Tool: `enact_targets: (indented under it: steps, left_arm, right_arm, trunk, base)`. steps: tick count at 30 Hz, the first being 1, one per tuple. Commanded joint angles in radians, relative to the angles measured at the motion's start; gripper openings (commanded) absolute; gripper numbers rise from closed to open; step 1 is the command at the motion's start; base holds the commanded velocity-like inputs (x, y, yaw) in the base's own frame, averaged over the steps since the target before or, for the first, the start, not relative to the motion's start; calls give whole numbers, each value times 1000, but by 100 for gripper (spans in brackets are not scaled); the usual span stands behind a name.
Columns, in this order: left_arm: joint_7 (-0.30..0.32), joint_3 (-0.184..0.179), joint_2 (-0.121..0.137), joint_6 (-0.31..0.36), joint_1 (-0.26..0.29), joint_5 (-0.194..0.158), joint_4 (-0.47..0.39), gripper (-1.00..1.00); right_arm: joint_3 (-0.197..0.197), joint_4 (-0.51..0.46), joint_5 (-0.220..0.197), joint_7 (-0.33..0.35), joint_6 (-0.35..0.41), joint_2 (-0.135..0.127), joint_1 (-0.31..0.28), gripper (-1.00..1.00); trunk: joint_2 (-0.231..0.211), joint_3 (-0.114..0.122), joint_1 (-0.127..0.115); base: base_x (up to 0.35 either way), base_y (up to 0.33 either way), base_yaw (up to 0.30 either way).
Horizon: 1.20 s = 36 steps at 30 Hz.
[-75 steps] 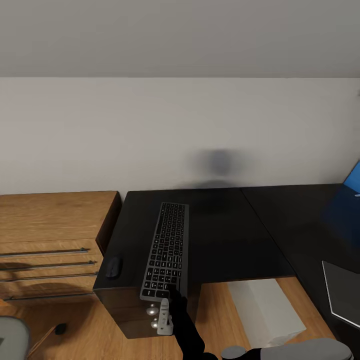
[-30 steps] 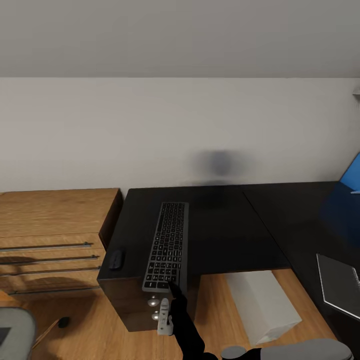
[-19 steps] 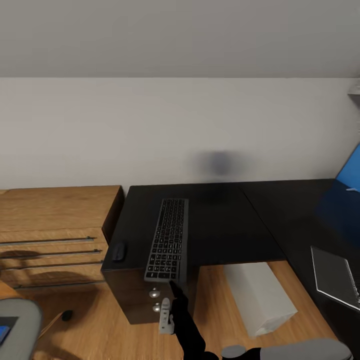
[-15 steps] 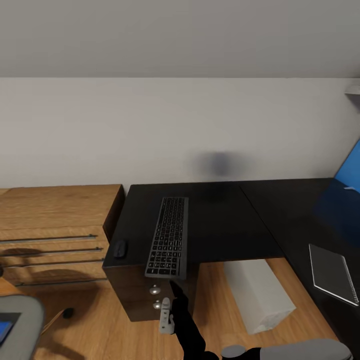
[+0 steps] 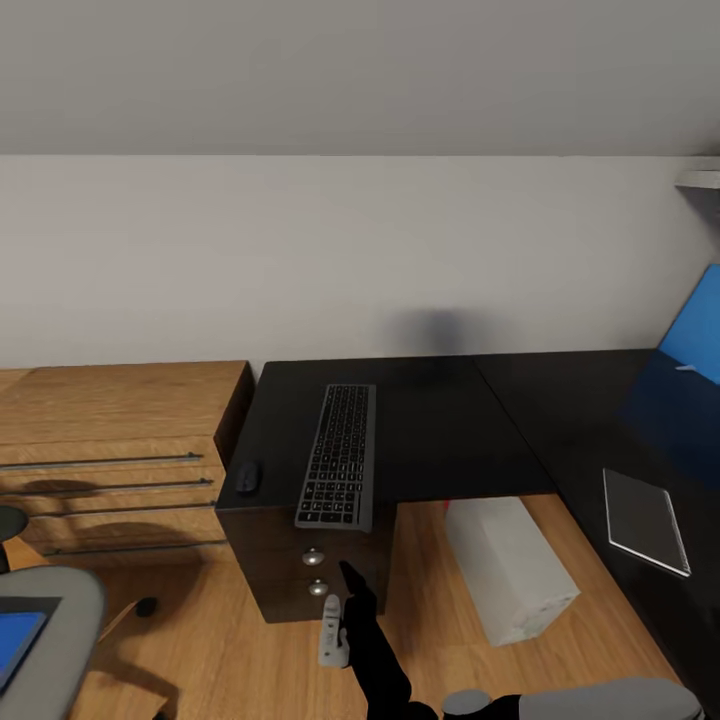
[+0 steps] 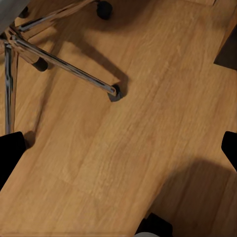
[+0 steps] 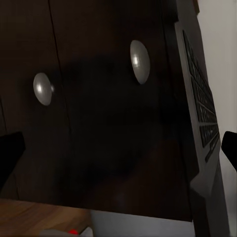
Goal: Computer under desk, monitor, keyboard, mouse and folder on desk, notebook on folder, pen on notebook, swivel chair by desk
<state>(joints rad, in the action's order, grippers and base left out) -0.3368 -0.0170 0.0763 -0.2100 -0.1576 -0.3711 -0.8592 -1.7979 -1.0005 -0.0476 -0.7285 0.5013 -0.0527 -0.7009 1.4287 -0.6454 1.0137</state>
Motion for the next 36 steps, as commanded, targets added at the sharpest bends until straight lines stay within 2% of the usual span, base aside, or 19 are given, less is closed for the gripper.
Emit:
enact_targets:
  steps: [1, 16, 25, 31, 36]
  left_arm:
    - [-2, -2, 0, -3, 0, -8, -1, 100]
    - [-2, -1, 0, -3, 0, -8, -1, 100]
    - [-2, -1, 0, -3, 0, -8, -1, 100]
    - [-1, -1, 0, -3, 0, -9, -1, 100]
    - [-1, -2, -1, -3, 0, -9, -1, 100]
  right_arm:
    - [-4, 1, -5, -6, 6, 1, -2, 100]
    - [-3, 54, -6, -6, 4, 27, -2, 100]
    - [0, 59, -7, -8, 1, 31, -2, 100]
    - [19, 60, -10, -8, -27, 33, -2, 100]
    - [61, 61, -11, -8, -109, 37, -2, 100]
  trunk:
    - [0, -1, 0]
    - [0, -1, 0]
    - [0, -1, 0]
    - [0, -1, 0]
    - [0, -1, 0]
  base:
    - [-28, 0, 0]
    - [-14, 0, 0]
    - [-212, 0, 0]
    - [-78, 0, 0]
    - [-22, 0, 0]
